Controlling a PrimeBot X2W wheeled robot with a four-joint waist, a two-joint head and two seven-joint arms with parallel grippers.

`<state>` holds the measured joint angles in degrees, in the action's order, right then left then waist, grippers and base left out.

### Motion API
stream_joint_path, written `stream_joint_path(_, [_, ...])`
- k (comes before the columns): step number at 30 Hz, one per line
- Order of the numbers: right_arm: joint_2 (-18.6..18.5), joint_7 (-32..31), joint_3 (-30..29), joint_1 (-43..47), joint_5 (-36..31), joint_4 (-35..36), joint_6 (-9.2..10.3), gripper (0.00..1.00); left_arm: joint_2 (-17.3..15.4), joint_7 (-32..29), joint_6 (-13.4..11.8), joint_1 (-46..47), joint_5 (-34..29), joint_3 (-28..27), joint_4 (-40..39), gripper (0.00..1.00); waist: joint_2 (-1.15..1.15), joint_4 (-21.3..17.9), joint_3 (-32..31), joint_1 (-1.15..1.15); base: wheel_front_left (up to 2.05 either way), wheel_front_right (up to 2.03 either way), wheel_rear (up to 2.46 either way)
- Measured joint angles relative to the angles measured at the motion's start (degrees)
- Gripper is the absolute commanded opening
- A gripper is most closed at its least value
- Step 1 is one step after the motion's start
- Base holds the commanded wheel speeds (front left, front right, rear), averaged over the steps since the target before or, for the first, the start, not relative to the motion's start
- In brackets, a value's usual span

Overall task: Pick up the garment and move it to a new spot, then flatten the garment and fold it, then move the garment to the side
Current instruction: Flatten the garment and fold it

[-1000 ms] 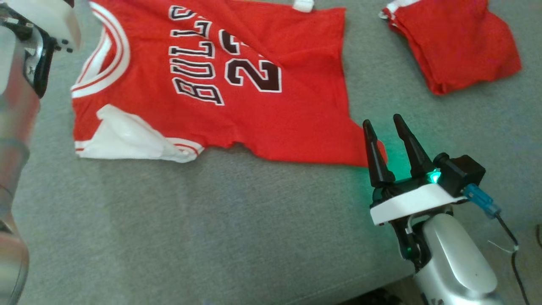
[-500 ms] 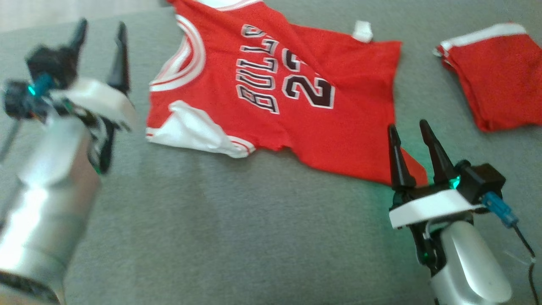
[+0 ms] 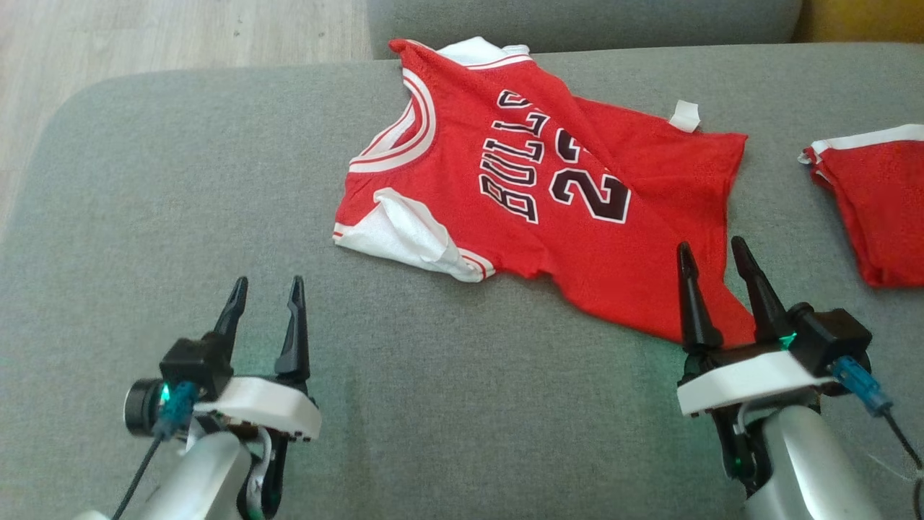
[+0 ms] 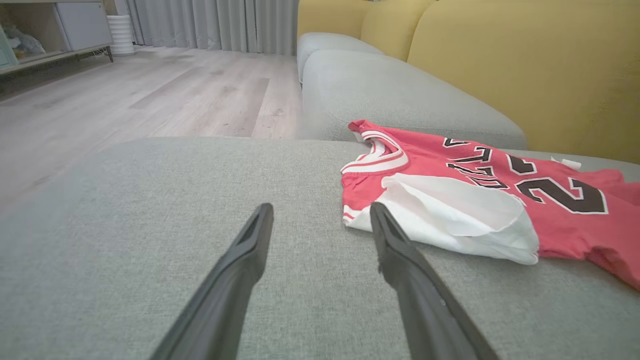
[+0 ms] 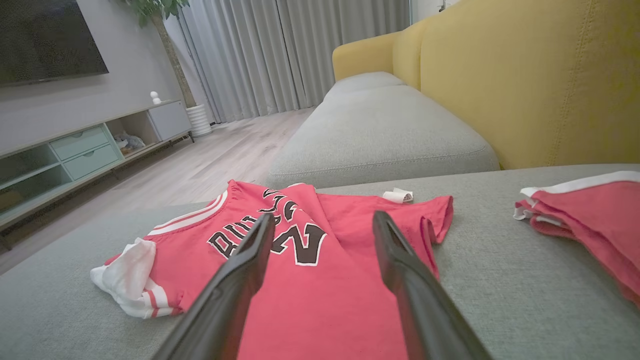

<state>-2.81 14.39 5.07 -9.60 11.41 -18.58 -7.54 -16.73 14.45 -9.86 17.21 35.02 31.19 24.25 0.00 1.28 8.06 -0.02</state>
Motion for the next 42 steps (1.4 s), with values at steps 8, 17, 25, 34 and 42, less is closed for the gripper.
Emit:
stream_joint_path(8, [0.0,0.0,0.7,0.1,0.0,-0.1,0.0,1.0,0.8,-0.9,0.4,1.7,-1.9,0.6,-1.3,1.0,0.0,-2.1,0.7,0.02,0.0,0.0,0.0])
stream_joint_path(17, [0.0,0.0,2.1,0.1,0.7,-0.5,0.0,1.0,4.9,-10.1,2.4,9.3,-2.3,5.5,2.1,1.0,0.0,-5.6,2.7,0.02,0.0,0.0,0.0])
stream_joint_path(25, [0.0,0.0,3.1,-0.2,1.8,-0.7,0.0,1.0,6.2,-14.0,1.5,13.2,-1.2,5.1,7.7,1.0,0.0,-9.0,4.7,0.02,0.0,0.0,0.0])
stream_joint_path(34, [0.0,0.0,3.2,-0.2,2.7,-1.1,0.0,1.0,6.3,-14.5,1.8,15.5,-0.7,4.2,9.6,1.0,0.0,-10.6,5.4,0.02,0.0,0.0,0.0])
stream_joint_path(42, [0.0,0.0,3.2,-0.3,3.2,-1.4,0.0,1.0,6.2,-15.3,0.9,15.6,-0.3,4.3,11.0,1.0,0.0,-10.5,5.1,0.02,0.0,0.0,0.0])
